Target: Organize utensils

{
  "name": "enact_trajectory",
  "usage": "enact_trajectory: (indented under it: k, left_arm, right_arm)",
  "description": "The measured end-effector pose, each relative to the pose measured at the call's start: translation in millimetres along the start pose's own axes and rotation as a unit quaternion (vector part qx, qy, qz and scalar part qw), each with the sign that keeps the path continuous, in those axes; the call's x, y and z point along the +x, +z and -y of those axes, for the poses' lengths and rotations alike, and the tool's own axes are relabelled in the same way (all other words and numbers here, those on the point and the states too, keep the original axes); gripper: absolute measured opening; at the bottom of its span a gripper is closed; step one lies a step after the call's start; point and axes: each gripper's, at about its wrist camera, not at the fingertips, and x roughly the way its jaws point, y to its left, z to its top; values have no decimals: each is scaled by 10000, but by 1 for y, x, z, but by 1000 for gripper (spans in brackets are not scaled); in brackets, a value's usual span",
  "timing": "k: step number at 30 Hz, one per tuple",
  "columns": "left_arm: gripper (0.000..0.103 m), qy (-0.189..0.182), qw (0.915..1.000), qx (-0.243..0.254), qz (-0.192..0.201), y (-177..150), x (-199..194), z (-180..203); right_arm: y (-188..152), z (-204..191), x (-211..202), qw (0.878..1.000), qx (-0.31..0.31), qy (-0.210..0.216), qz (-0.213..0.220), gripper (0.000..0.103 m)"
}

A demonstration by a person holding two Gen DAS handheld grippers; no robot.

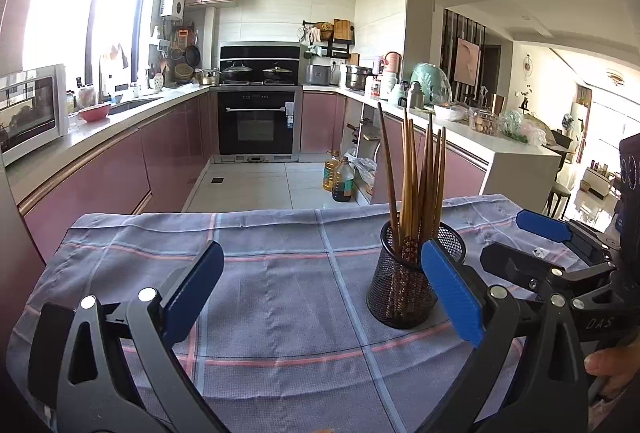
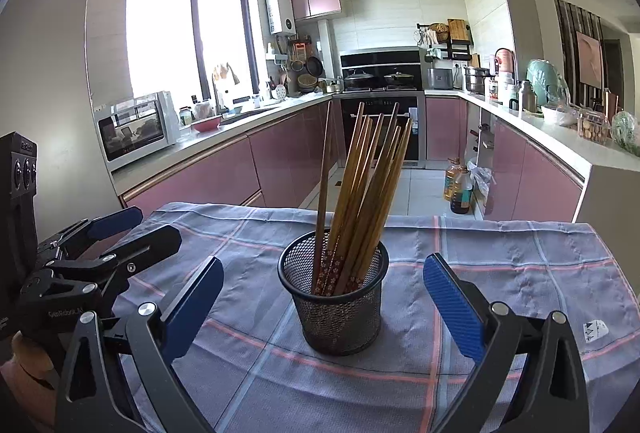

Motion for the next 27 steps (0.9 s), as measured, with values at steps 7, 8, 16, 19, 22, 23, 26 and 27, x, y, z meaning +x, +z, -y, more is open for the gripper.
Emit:
enact_trajectory:
  k: [7,8,16,19,22,23,26,27]
  left_arm:
    - [97,240,9992,-161,282,-6,-20,-10]
    - [97,268,9990,-167,330,-6,-23,-12]
    - [97,486,9969,-129,607,-14,-45,-9]
    - [97,584,9959,-149,680,-16,-50,-7]
    - [97,694,9947,-146,746,-18,-55,-6]
    - [97,716,9945,-132,755,-18,-56,-6]
    - [97,740,9940,-129,792,-19,-59,-5]
    - [97,760,9937,-133,815,-20,-60,-5]
  right_arm:
    - [-8,-17,-19,9985,-153,-257,467,97]
    - [-9,-20,-22,9980,-186,-312,524,97]
    - [-17,-30,-33,9943,-314,-667,771,97]
    - [-19,-30,-37,9941,-228,-649,837,97]
    - [-19,-30,-39,9933,-198,-687,907,97]
    - [-19,-30,-39,9928,-203,-711,937,97]
    - [-20,-30,-41,9927,-182,-720,949,97]
    - [-20,-29,-41,9927,-158,-717,962,97]
